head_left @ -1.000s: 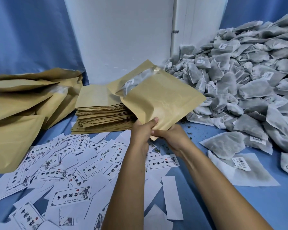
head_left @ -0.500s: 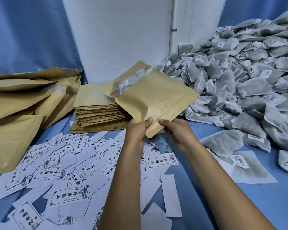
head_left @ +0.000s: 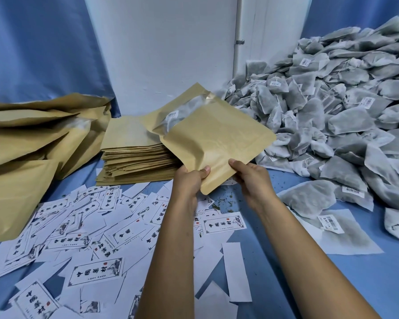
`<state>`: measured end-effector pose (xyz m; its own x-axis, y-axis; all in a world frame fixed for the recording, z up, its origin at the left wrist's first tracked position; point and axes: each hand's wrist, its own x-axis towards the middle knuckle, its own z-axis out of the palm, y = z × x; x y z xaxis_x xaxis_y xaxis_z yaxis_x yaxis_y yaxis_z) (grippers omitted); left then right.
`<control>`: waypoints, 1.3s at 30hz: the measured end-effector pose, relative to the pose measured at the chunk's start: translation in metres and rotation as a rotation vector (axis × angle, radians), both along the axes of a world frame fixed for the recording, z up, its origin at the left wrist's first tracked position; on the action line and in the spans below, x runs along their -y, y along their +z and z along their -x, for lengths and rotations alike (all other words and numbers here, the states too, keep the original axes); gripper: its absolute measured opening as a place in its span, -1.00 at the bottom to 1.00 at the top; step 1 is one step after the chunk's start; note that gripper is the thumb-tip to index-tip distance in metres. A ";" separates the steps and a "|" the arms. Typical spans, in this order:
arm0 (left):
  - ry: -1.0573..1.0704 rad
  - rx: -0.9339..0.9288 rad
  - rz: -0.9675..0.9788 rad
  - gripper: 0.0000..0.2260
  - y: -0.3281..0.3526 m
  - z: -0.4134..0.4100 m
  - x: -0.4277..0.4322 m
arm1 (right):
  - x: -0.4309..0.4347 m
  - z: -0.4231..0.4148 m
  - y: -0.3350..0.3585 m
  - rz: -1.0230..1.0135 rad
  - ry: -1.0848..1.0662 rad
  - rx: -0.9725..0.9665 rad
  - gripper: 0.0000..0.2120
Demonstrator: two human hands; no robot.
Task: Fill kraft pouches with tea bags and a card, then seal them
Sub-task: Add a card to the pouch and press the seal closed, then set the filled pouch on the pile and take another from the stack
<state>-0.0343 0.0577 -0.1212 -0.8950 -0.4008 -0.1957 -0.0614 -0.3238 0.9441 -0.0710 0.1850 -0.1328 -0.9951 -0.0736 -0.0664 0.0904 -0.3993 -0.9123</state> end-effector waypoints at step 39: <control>0.083 -0.062 -0.550 -0.77 0.009 -0.009 0.012 | -0.025 0.015 -0.001 0.222 -0.251 0.079 -0.93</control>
<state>-0.0258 0.0461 -0.1121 -0.8812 -0.3246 -0.3438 0.0358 -0.7708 0.6360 -0.0859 0.2102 -0.1335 -0.9764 0.1516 -0.1539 0.0312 -0.6060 -0.7948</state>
